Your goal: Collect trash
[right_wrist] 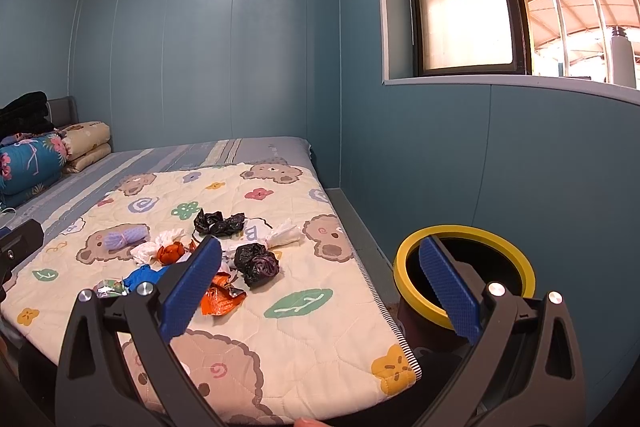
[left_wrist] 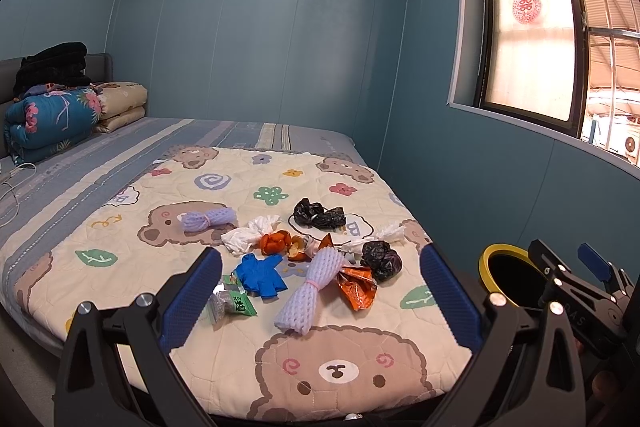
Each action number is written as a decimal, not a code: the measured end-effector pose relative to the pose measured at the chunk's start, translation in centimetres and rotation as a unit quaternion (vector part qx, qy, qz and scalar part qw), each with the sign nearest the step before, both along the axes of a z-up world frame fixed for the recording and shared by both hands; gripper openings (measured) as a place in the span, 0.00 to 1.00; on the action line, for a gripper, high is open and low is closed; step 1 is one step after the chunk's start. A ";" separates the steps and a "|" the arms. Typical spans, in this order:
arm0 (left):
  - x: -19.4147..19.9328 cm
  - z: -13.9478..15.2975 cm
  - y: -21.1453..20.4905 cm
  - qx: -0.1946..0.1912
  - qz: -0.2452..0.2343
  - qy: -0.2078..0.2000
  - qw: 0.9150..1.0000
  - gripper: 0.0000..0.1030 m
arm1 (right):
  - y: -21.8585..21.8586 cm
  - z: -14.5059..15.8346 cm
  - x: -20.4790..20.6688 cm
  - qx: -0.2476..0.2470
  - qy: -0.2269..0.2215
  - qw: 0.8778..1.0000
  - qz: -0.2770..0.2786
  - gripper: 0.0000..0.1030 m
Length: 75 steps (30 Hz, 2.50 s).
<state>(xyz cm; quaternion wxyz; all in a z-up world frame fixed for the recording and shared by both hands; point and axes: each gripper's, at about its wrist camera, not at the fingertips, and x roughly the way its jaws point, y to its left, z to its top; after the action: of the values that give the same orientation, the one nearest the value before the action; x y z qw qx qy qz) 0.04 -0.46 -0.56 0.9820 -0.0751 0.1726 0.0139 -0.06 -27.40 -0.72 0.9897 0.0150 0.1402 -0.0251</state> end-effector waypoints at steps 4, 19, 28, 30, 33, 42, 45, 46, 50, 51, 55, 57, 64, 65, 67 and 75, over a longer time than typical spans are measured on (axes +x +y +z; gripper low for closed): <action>0.0 0.0 0.0 0.000 0.000 0.000 1.000 0.93 | 0.0 0.0 0.0 0.000 0.000 1.000 0.000 0.93; 0.0 0.0 0.0 -0.001 0.000 0.000 1.000 0.93 | -0.1 -0.1 0.0 0.002 0.003 1.000 0.001 0.93; 0.1 -0.4 0.0 -0.004 -0.001 0.004 1.000 0.93 | 0.0 -0.2 0.2 0.004 0.005 1.000 0.011 0.93; 0.2 -0.4 0.0 -0.004 0.000 0.005 1.000 0.93 | 0.0 -0.2 0.2 0.004 0.005 1.000 0.011 0.92; 0.3 -0.4 0.3 -0.006 0.000 0.007 1.000 0.93 | 0.1 -0.3 0.3 0.003 0.008 1.000 0.009 0.93; 1.9 -1.4 1.7 0.013 0.009 0.017 1.000 0.93 | -0.5 -1.0 3.5 0.016 0.038 0.999 0.033 0.93; 3.0 -2.2 2.9 0.013 0.005 0.036 0.999 0.93 | -0.6 -1.2 4.7 0.019 0.040 0.998 0.043 0.93; 3.3 -2.5 3.3 0.011 0.003 0.042 0.999 0.93 | -0.6 -1.2 5.4 0.021 0.041 0.998 0.053 0.93; 4.9 -4.6 5.4 0.012 -0.004 0.081 0.997 0.93 | 0.3 -1.5 7.8 0.010 0.056 0.995 0.082 0.93; 5.2 -5.0 5.8 0.014 -0.002 0.087 0.996 0.93 | 0.5 -1.7 8.4 0.007 0.062 0.995 0.084 0.93; 6.2 -6.6 7.6 0.013 0.006 0.124 0.992 0.93 | 1.8 -2.8 11.7 -0.021 0.095 0.992 0.082 0.93; 6.9 -7.6 8.6 0.009 0.016 0.149 0.989 0.93 | 2.4 -3.5 13.0 -0.033 0.107 0.990 0.084 0.93; 10.2 -10.6 11.3 -0.014 0.028 0.214 0.976 0.93 | 4.2 -6.6 18.6 -0.027 0.162 0.977 0.138 0.93; 10.7 -10.9 11.4 -0.012 0.030 0.221 0.975 0.93 | 4.2 -7.1 19.3 -0.025 0.171 0.975 0.138 0.93; 11.9 -11.6 12.0 -0.011 0.029 0.241 0.970 0.93 | 4.3 -8.3 21.0 -0.025 0.196 0.970 0.141 0.92; 16.3 -14.1 13.8 -0.039 0.033 0.288 0.956 0.93 | 5.2 -10.3 26.2 -0.012 0.250 0.954 0.167 0.92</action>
<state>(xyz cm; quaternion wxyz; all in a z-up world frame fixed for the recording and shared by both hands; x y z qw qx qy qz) 16.35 13.32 -14.70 0.8860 -0.1122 0.4459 0.0606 26.14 -22.15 -11.01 0.9133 -0.0275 0.3829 0.1360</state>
